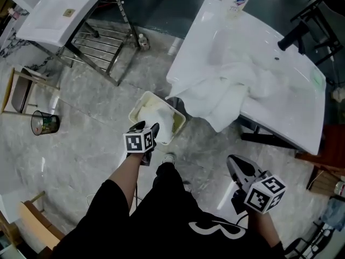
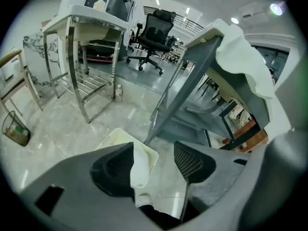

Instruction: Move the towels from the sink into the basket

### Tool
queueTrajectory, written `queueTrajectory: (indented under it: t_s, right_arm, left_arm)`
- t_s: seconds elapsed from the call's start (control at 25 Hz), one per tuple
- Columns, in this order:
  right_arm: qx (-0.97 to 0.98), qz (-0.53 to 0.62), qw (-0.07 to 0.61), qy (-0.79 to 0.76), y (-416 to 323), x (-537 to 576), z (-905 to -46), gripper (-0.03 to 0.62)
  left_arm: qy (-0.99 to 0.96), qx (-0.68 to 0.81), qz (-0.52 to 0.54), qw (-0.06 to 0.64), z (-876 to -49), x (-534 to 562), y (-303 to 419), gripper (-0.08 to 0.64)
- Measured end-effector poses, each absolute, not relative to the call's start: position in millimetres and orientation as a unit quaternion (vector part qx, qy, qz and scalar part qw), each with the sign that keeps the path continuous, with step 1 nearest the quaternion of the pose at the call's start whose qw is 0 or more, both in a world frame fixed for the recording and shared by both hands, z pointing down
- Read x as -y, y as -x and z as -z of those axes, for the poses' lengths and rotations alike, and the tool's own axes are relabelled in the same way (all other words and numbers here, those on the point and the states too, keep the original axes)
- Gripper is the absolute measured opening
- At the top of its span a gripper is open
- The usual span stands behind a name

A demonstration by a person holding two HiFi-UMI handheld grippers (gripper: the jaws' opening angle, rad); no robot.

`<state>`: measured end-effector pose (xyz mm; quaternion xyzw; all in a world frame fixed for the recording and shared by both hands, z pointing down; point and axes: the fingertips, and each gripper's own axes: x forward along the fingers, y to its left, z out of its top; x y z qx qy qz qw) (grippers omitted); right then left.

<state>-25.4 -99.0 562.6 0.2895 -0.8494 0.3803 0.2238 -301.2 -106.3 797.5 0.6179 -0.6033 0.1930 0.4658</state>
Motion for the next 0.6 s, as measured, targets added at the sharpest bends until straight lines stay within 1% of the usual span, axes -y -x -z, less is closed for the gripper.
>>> queueTrajectory:
  t_s: [0.08, 0.16, 0.4, 0.6]
  right_arm:
    - [0.851, -0.380, 0.220, -0.289, 27.2, 100.3, -561.5, 0.003]
    - [0.852, -0.380, 0.216, -0.289, 27.7, 100.7, -560.0, 0.003]
    - [0.852, -0.382, 0.212, -0.290, 26.6, 95.5, -562.9, 0.003]
    - [0.857, -0.384, 0.196, -0.283, 30.7, 88.0, -554.3, 0.003]
  left_arm:
    - [-0.619, 0.601, -0.196, 0.466, -800.5, 100.2, 300.9, 0.265]
    - [-0.619, 0.598, -0.195, 0.470, -803.5, 92.3, 298.9, 0.279]
    - [-0.633, 0.587, -0.189, 0.468, -796.3, 86.1, 286.9, 0.299]
    - [-0.647, 0.593, -0.152, 0.454, -757.5, 94.2, 284.2, 0.304]
